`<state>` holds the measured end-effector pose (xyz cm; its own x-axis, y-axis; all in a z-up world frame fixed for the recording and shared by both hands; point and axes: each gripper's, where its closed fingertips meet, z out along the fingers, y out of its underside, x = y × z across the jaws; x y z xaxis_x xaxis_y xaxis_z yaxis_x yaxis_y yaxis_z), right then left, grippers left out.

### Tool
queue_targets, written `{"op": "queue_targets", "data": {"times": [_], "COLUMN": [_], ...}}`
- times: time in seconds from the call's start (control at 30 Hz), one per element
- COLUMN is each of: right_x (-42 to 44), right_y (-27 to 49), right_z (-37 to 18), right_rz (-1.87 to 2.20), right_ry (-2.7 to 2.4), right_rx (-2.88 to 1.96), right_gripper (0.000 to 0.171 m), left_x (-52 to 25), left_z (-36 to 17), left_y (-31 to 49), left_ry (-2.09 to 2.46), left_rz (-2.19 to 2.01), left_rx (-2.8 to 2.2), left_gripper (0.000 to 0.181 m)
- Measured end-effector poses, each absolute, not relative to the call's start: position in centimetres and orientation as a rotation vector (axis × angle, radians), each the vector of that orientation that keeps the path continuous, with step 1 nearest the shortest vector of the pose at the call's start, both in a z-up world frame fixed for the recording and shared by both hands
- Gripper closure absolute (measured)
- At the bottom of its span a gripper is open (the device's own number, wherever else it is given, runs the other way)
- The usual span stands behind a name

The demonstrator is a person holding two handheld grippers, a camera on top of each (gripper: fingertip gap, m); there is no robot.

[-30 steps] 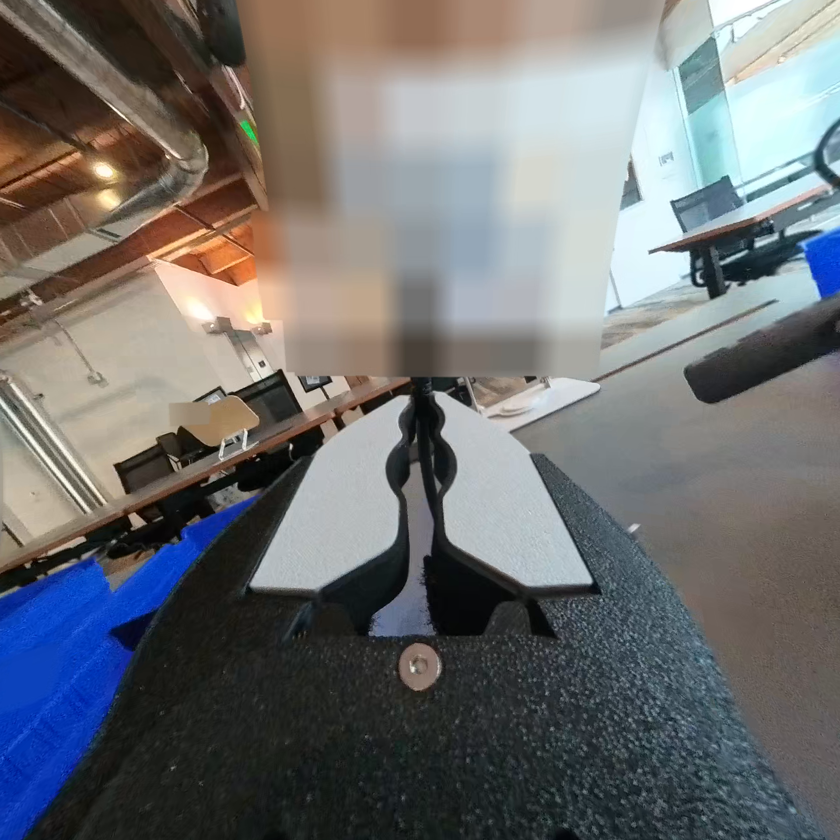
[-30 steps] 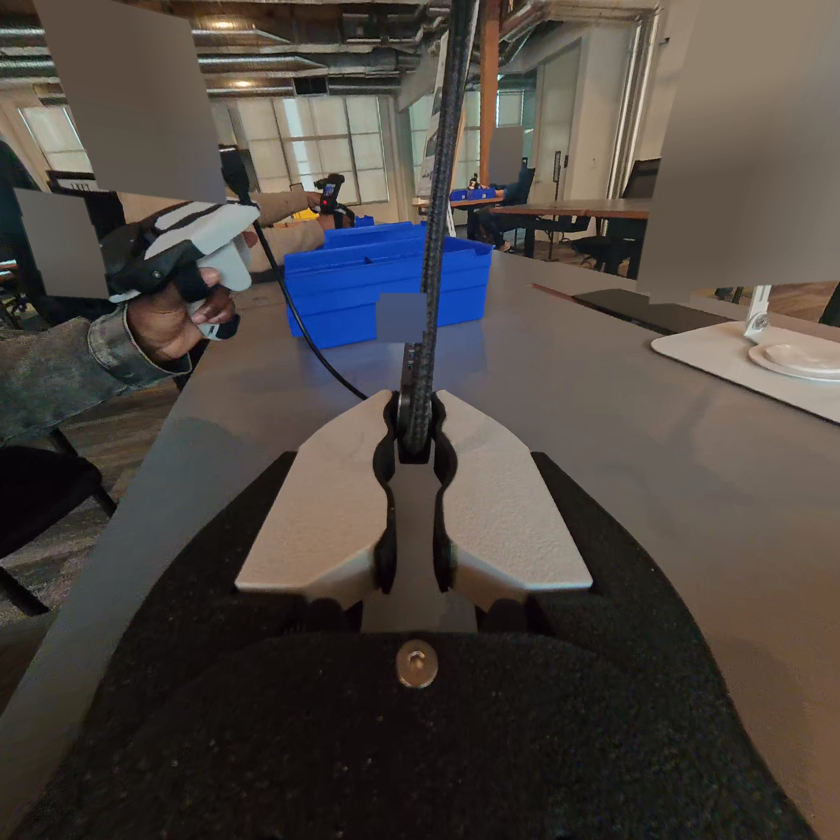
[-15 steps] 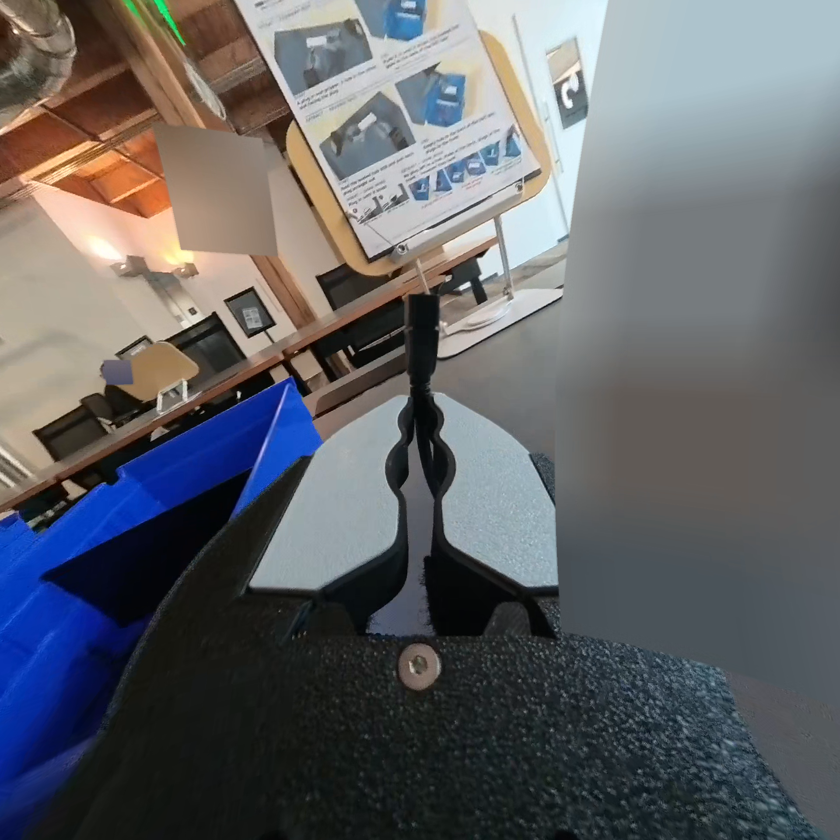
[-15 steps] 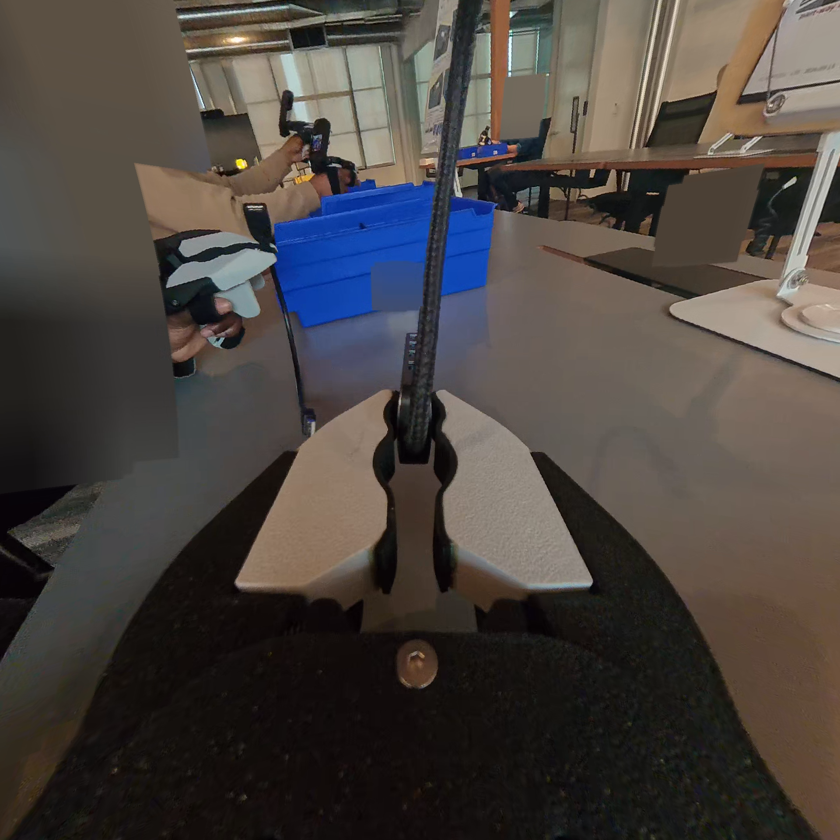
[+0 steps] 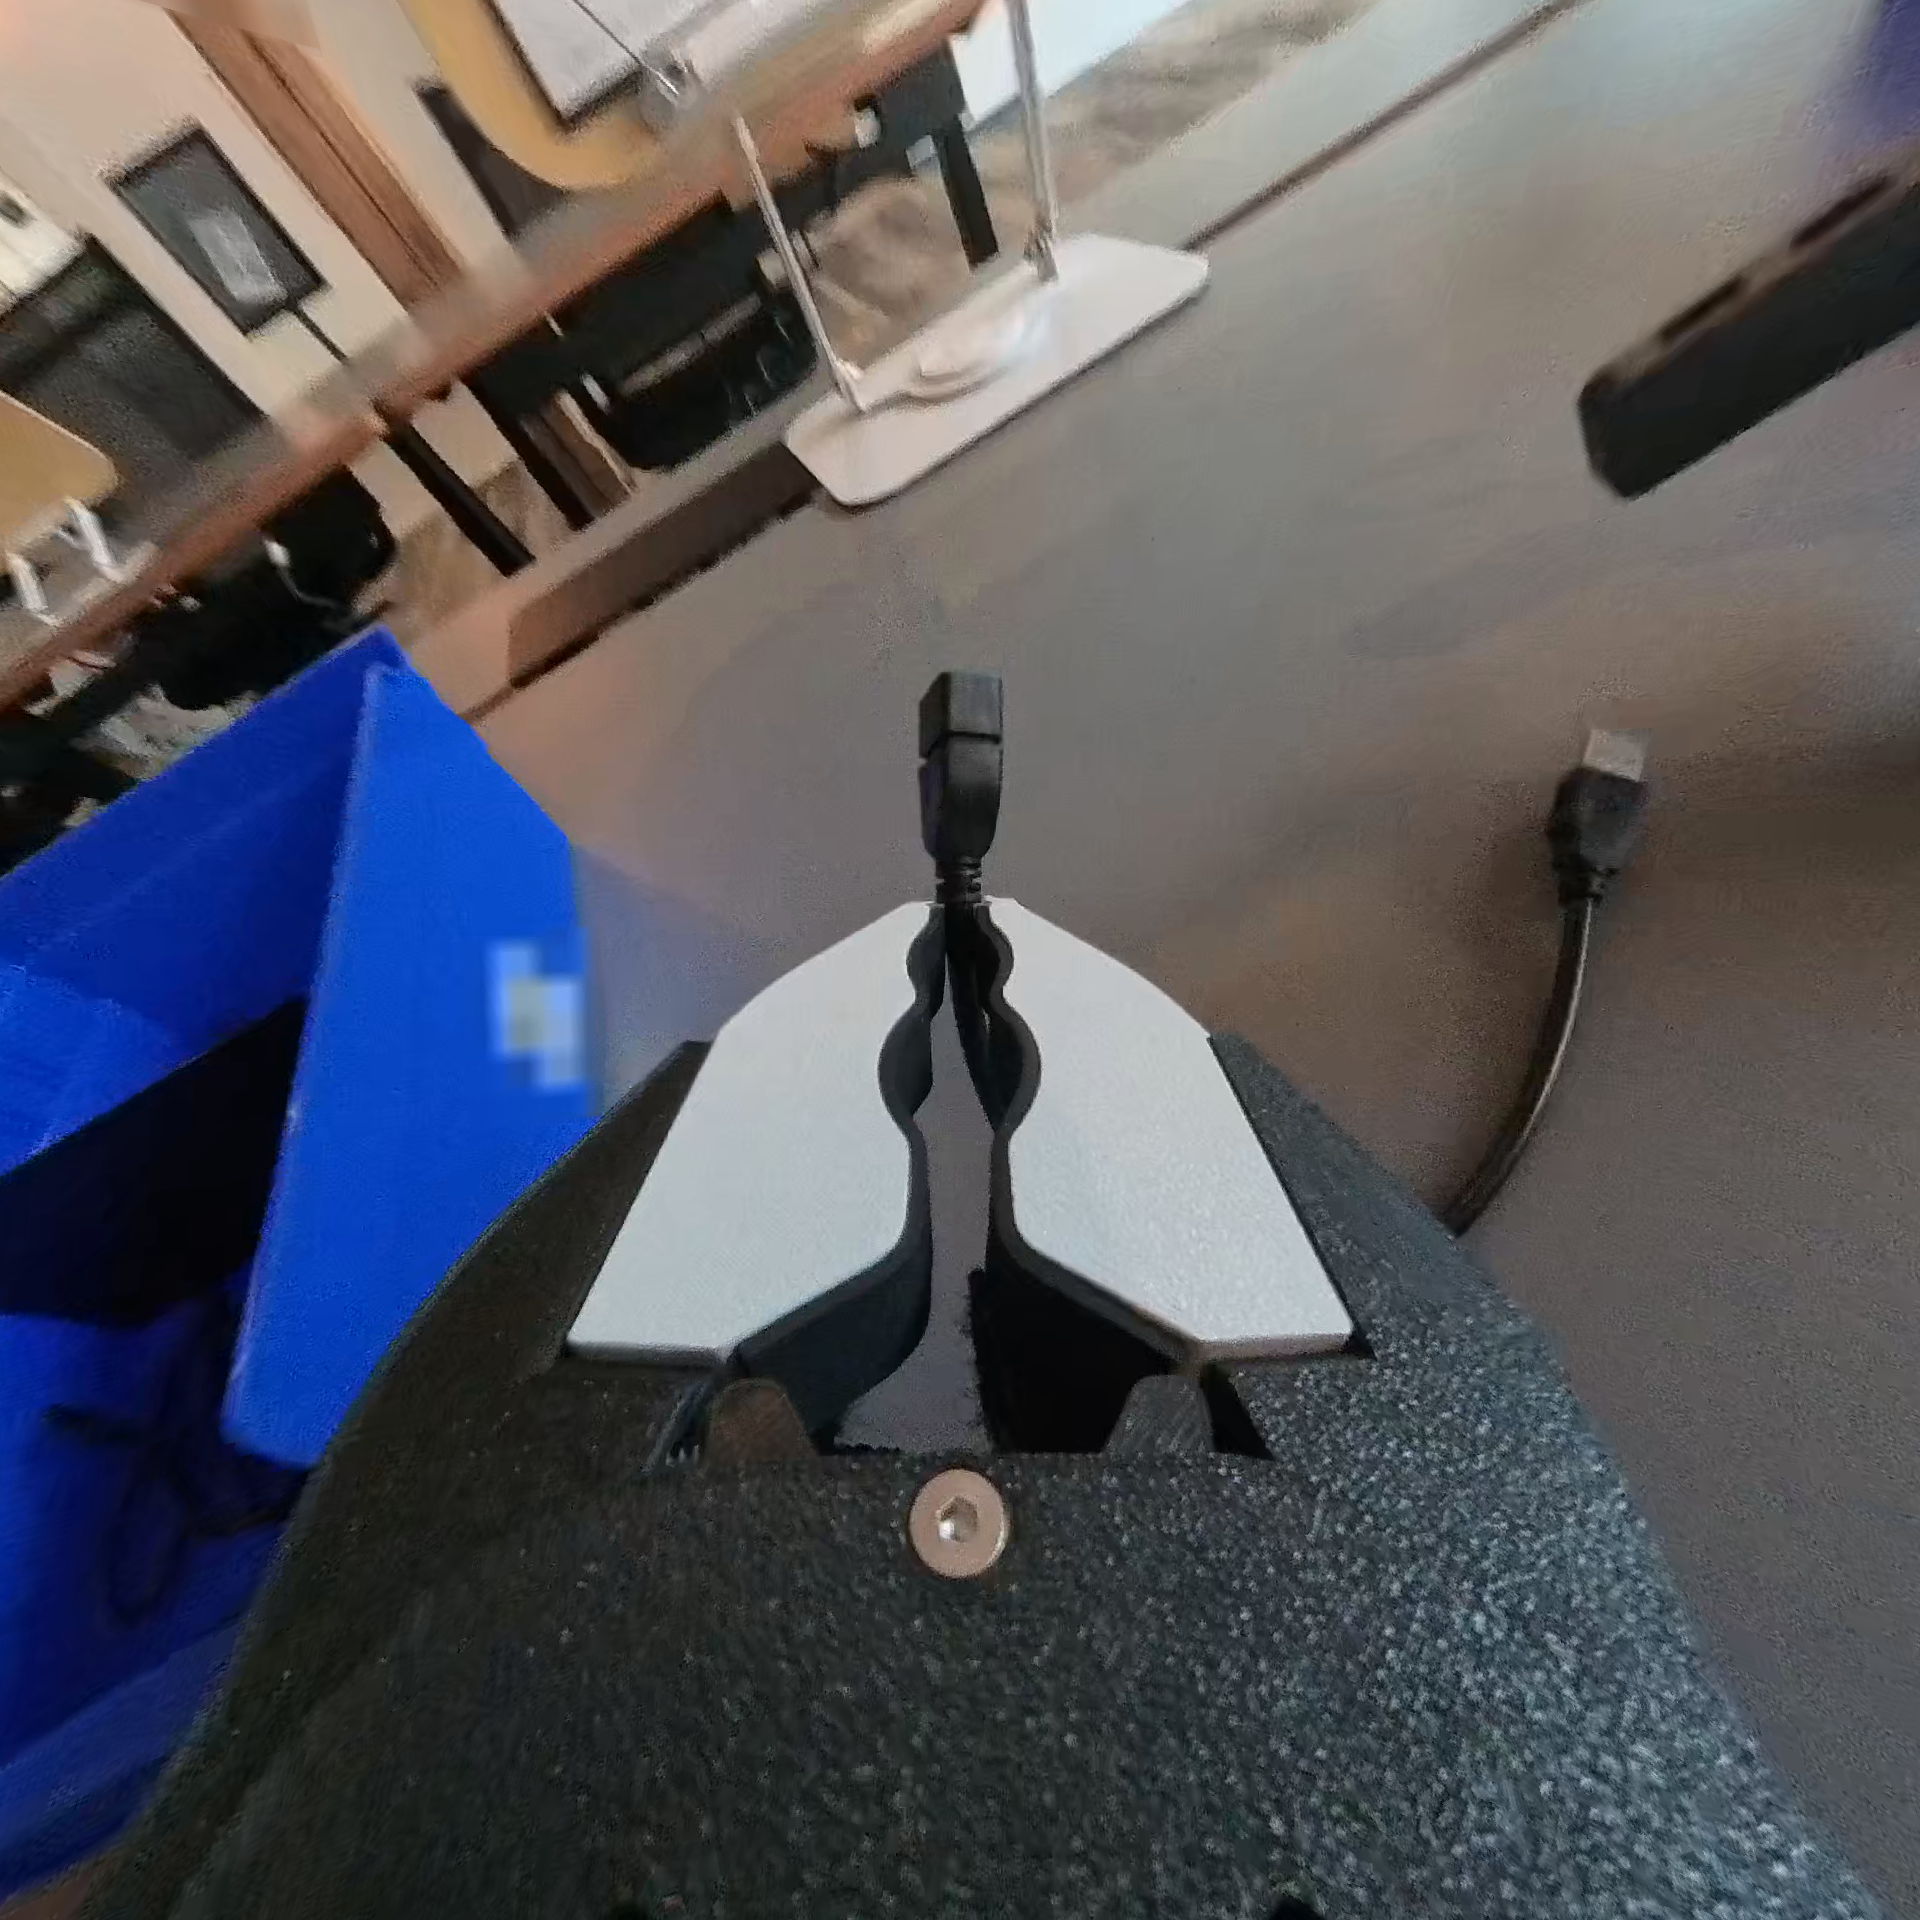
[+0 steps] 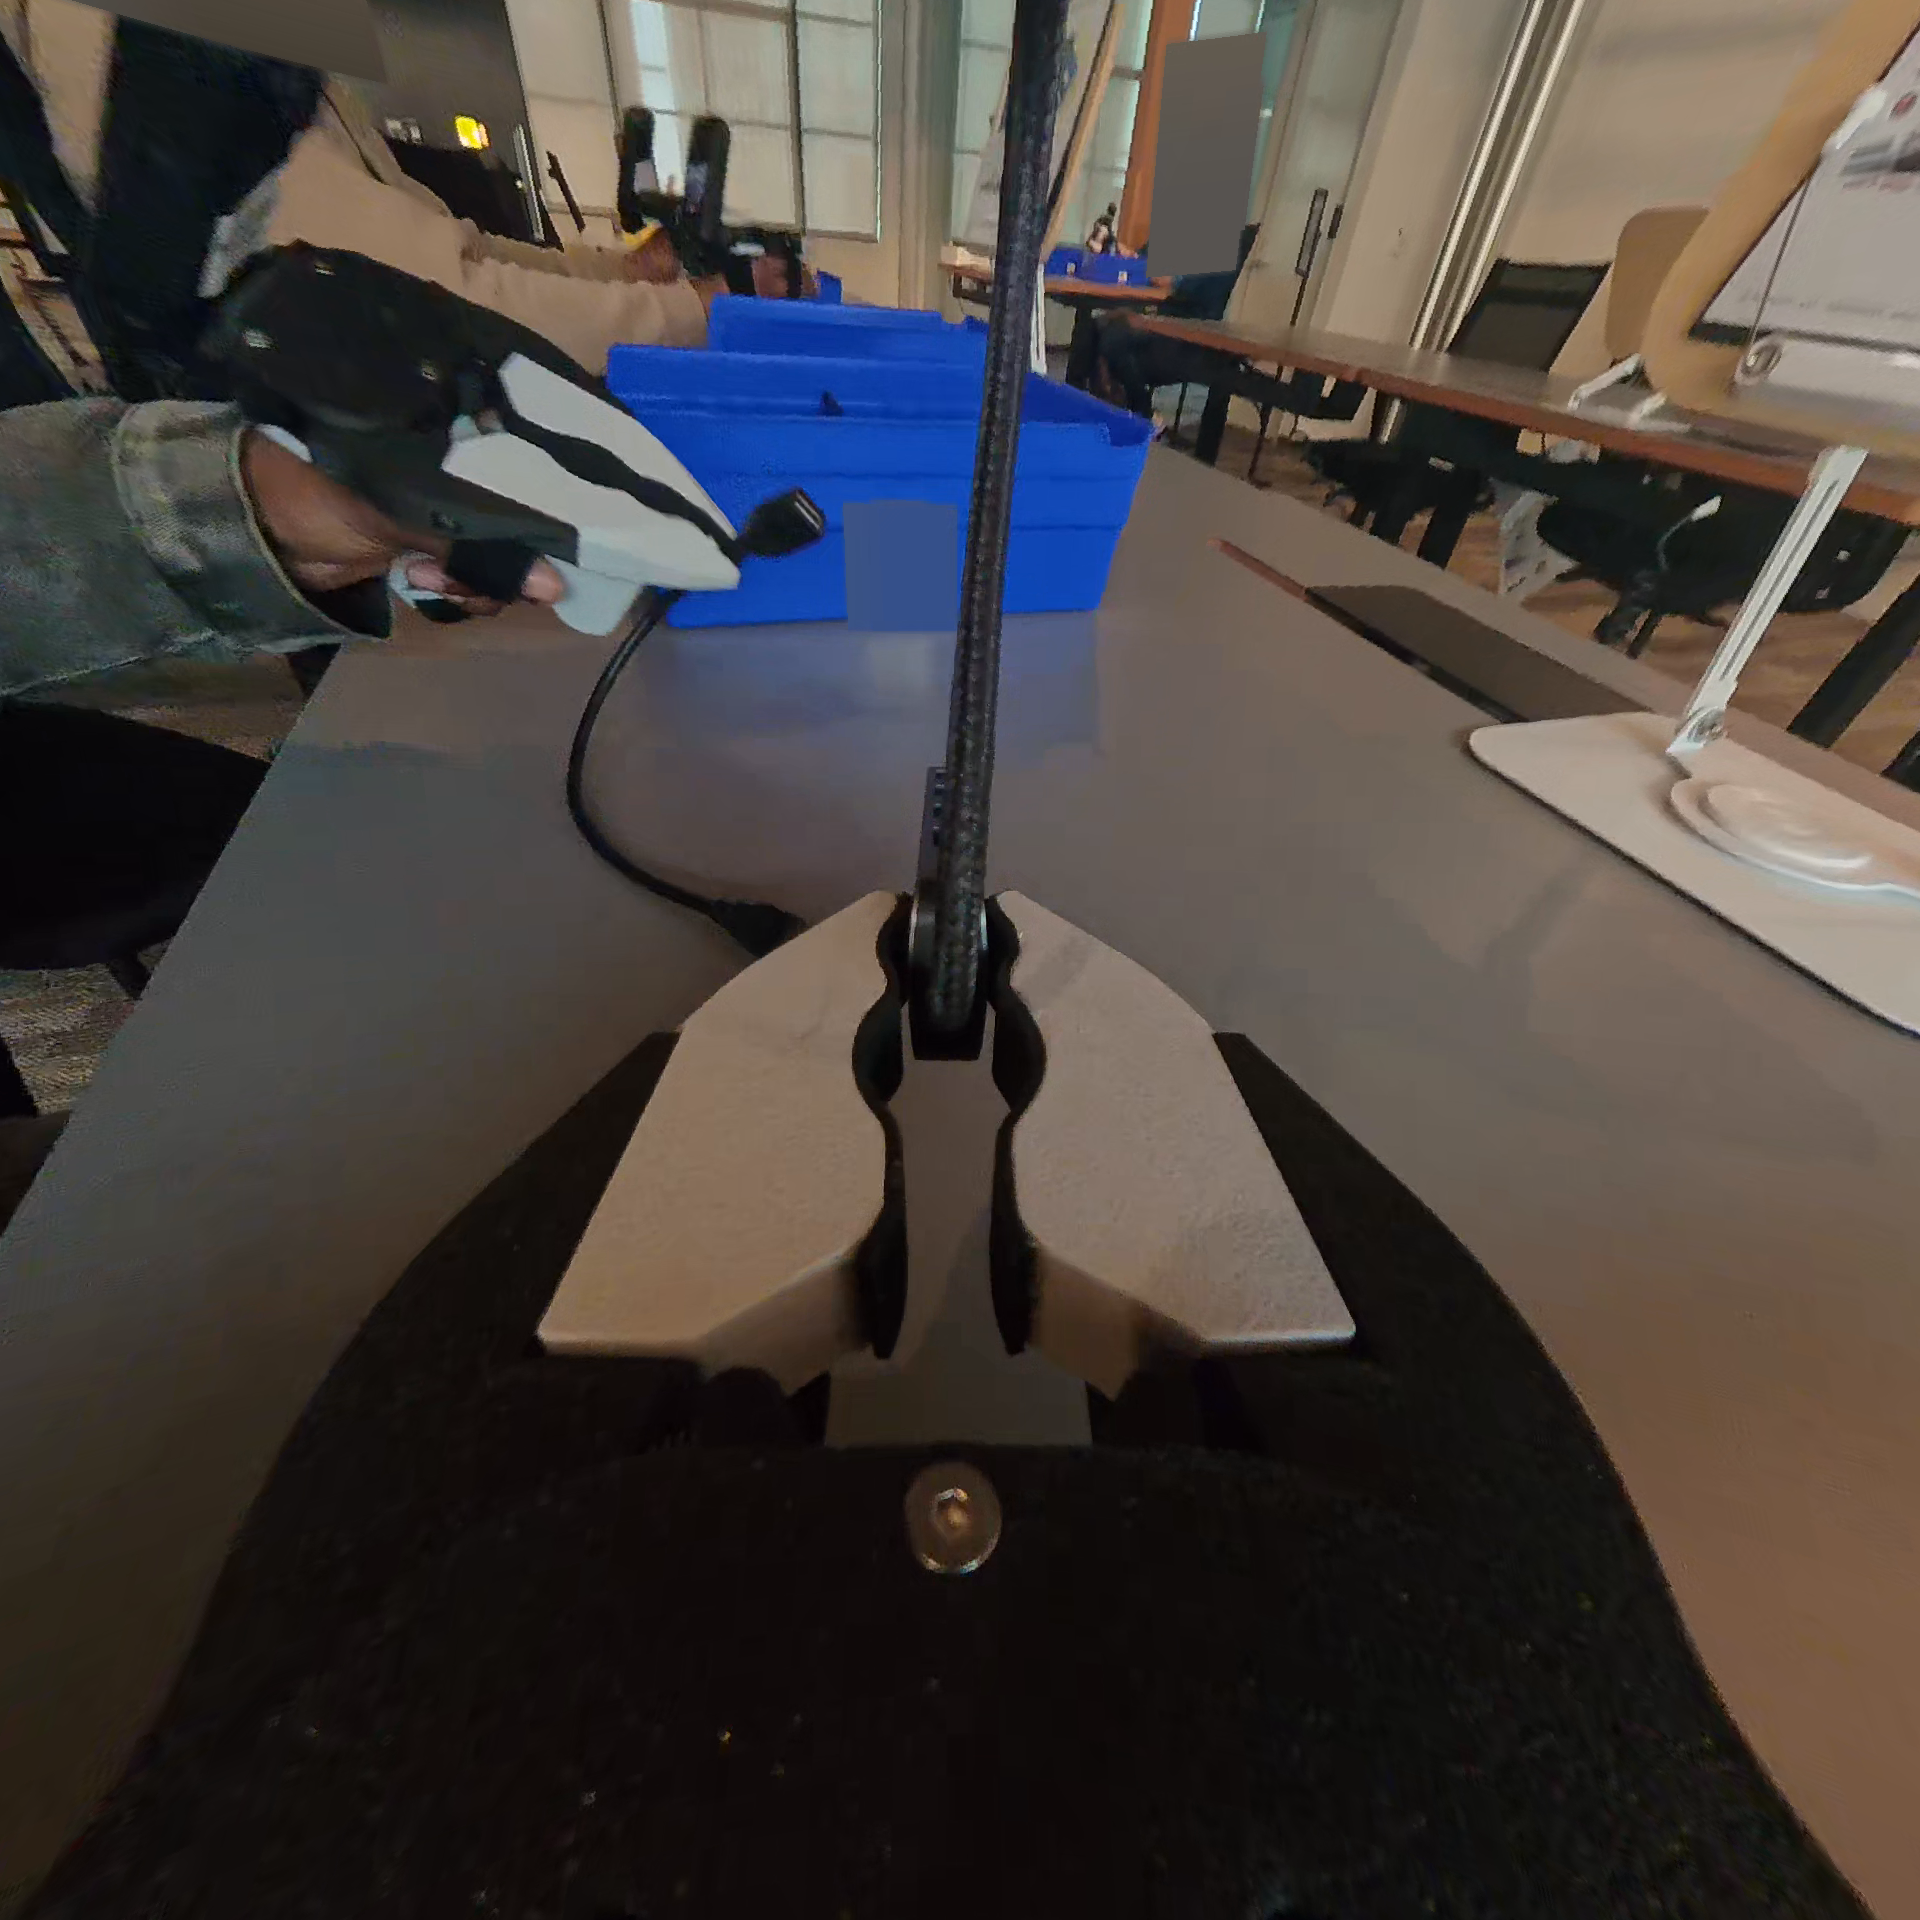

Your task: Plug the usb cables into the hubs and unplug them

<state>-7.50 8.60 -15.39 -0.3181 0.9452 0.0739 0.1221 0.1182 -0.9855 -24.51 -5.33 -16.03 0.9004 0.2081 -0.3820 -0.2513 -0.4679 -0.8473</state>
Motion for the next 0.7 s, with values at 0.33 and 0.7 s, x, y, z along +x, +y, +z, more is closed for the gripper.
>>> {"op": "queue_targets", "data": {"times": [0.33,0.7], "right_x": [-7.4,-7.1], "right_y": [8.9,9.2], "right_z": [-14.4,-14.4], "right_rz": [1.162,1.185], "right_ry": [-1.588,-1.610], "right_rx": [-0.941,-0.958], "right_gripper": [0.160,0.160], "left_x": [-25.3,-13.1], "left_z": [-17.4,-21.0], "left_y": [-6.9,-1.3], "left_ry": [0.148,0.651], "left_rz": [0.642,-0.071], "left_rx": [-2.253,-2.463], "left_gripper": [0.118,0.126]}}
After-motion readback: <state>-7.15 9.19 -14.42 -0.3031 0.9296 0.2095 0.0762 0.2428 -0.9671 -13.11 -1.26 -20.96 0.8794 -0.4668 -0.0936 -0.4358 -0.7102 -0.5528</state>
